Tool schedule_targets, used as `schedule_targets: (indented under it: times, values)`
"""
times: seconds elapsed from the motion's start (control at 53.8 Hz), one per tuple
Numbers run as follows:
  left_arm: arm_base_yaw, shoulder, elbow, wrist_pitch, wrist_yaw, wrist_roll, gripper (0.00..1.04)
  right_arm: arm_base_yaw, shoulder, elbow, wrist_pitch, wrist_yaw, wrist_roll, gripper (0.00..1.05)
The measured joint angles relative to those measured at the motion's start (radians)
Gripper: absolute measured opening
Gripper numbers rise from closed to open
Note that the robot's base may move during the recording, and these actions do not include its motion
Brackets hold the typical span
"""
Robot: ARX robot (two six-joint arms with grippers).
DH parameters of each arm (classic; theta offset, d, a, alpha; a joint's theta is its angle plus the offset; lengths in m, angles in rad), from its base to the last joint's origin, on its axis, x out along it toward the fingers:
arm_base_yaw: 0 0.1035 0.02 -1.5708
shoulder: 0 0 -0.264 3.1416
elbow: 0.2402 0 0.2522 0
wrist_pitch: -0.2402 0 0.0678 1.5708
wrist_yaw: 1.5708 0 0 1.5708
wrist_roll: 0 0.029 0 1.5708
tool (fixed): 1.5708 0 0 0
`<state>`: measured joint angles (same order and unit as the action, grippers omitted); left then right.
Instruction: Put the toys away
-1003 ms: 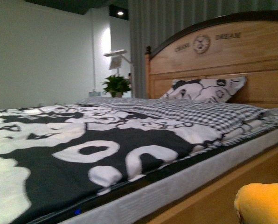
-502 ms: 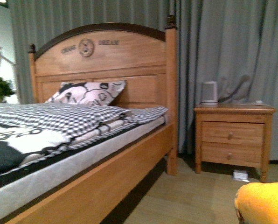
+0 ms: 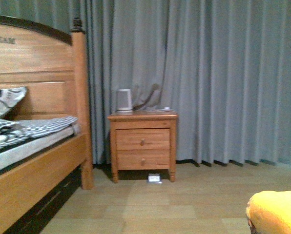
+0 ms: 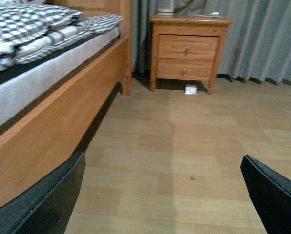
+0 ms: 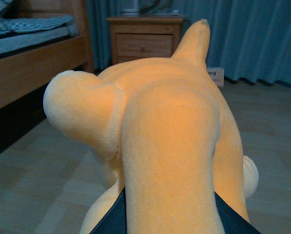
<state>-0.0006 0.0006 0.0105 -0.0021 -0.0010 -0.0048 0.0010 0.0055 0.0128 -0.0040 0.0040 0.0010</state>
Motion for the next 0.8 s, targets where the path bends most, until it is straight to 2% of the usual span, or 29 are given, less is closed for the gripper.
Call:
schedule_targets:
  times: [0.799]
  values:
    - [-0.002,0.0,0.0,0.0,0.0,0.0,0.99,-0.001,-0.001,0.0,0.0,-0.004,0.0,0.18]
